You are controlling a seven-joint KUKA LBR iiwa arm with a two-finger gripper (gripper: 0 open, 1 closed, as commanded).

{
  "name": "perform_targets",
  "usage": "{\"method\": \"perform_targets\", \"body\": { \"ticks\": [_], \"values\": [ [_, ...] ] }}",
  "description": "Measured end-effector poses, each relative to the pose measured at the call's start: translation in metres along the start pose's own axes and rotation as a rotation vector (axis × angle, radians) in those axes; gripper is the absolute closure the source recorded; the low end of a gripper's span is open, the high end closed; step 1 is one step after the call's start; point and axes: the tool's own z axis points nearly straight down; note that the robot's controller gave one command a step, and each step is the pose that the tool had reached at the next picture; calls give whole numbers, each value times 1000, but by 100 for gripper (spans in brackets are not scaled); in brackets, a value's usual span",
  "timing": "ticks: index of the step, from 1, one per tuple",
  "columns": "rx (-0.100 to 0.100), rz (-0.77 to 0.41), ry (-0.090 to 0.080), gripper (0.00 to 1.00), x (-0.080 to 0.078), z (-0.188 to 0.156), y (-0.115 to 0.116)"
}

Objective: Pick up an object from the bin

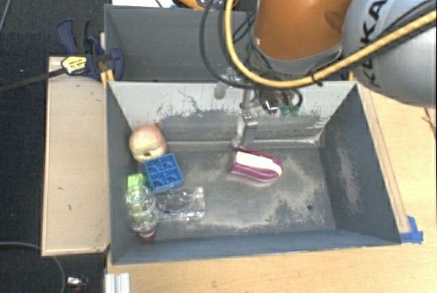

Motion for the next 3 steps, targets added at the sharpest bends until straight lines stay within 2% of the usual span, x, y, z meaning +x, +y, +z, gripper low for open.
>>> {"method": "perform_targets", "body": {
  "ticks": [1,2,3],
  "values": [
    [3,88,11,0,12,111,-10],
    [1,157,0,0,36,28,39],
    [-4,147,-20,0,29,19,42]
  ]
}}
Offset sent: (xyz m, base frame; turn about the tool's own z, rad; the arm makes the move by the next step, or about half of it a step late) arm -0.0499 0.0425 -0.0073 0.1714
